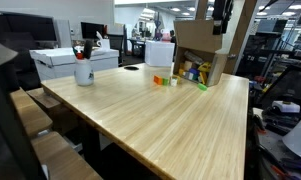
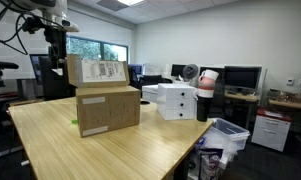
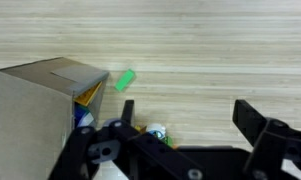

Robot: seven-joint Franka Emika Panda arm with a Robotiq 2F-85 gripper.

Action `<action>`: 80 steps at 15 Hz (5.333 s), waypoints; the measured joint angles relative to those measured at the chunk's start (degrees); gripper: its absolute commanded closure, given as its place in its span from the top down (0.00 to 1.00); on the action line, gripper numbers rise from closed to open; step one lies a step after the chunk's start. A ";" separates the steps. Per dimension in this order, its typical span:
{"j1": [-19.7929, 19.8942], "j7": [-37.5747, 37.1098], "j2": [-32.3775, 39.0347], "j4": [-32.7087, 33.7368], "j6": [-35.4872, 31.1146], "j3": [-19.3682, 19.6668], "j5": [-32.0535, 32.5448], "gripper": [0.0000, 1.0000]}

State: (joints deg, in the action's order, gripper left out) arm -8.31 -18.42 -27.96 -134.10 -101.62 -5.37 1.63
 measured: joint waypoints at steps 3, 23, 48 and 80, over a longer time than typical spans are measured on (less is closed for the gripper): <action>0.08 0.89 -2.77 0.00 0.67 0.45 -1.99 1.00; 16.51 -21.60 1.36 -7.24 -23.27 -3.46 3.83 1.00; 13.80 -31.63 9.49 -5.36 -15.92 -4.11 18.49 0.08; 8.21 -31.63 6.75 -2.84 -14.61 -3.88 20.28 1.00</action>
State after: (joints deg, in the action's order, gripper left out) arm -0.10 -50.05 -21.21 -136.94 -116.23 -9.26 21.91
